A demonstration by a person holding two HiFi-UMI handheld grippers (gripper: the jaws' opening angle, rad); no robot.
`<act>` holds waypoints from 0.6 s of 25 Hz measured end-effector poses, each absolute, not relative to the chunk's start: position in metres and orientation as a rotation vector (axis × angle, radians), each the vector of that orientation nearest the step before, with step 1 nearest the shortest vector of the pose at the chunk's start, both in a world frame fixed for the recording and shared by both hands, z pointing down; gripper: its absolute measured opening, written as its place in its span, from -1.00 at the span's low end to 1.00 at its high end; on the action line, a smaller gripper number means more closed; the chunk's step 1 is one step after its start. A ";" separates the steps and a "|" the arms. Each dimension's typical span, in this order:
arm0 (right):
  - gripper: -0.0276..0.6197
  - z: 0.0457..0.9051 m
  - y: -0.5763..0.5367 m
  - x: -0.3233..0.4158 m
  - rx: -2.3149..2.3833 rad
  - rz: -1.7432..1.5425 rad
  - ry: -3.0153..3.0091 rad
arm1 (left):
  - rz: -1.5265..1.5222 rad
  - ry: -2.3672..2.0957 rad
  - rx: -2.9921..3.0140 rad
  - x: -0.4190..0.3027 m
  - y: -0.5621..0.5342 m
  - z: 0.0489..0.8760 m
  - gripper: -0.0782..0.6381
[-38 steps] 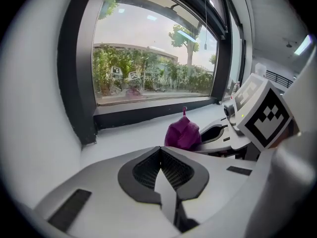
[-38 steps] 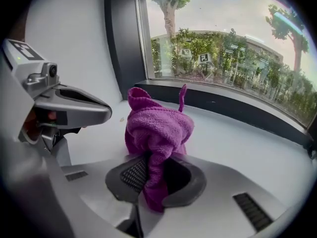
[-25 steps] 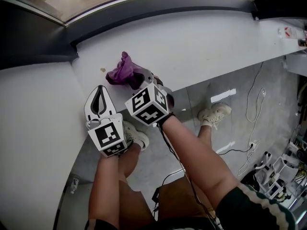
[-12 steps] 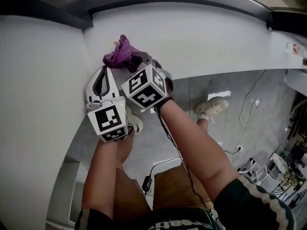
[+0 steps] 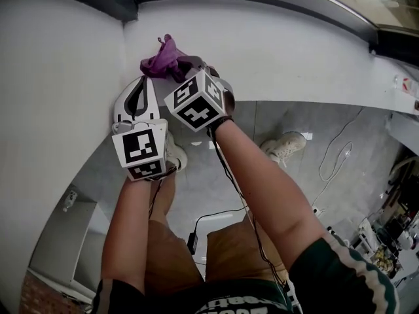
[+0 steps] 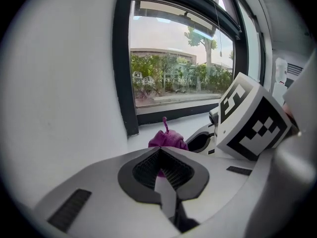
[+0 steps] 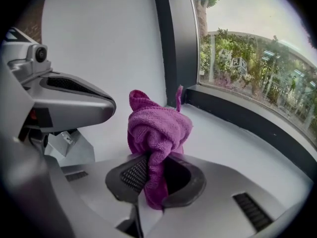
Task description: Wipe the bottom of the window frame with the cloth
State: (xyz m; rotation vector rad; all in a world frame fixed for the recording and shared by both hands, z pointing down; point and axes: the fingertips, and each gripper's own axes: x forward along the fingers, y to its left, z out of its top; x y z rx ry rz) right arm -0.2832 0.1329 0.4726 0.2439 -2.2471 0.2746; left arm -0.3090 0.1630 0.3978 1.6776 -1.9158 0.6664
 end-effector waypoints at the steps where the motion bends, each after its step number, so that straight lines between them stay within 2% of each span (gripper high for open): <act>1: -0.69 0.467 0.132 -0.283 0.234 0.266 -2.265 | 0.668 -1.922 1.678 -0.307 0.163 0.394 -0.76; 15: -0.71 0.371 0.134 -0.273 0.108 0.230 -2.406 | 0.593 -1.987 1.653 -0.291 0.160 0.318 -0.76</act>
